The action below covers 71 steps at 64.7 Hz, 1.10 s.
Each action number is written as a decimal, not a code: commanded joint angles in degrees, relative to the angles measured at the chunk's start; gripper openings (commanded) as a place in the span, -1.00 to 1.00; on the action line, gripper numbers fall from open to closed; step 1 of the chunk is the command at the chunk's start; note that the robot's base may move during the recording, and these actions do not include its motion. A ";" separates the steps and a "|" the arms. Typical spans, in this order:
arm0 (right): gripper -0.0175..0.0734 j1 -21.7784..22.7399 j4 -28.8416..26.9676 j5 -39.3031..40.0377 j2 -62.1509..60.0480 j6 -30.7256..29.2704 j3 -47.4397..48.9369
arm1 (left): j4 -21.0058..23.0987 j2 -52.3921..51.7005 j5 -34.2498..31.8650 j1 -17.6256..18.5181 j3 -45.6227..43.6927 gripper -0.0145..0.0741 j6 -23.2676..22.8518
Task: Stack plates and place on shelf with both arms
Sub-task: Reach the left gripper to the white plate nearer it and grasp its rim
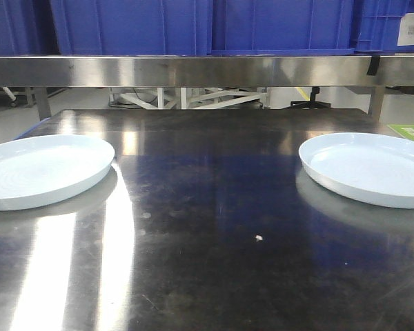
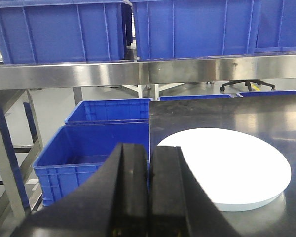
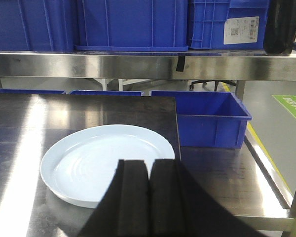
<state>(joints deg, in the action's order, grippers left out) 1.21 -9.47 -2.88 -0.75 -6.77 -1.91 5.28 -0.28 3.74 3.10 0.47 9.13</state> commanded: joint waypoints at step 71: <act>-0.51 0.06 0.04 5.26 -0.96 -0.21 0.23 | 10.22 35.12 20.19 0.10 -28.57 -0.47 -0.34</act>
<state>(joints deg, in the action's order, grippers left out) 1.21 -9.47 -2.88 -0.75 -6.77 -1.91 12.38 30.16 26.38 3.10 -24.92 9.03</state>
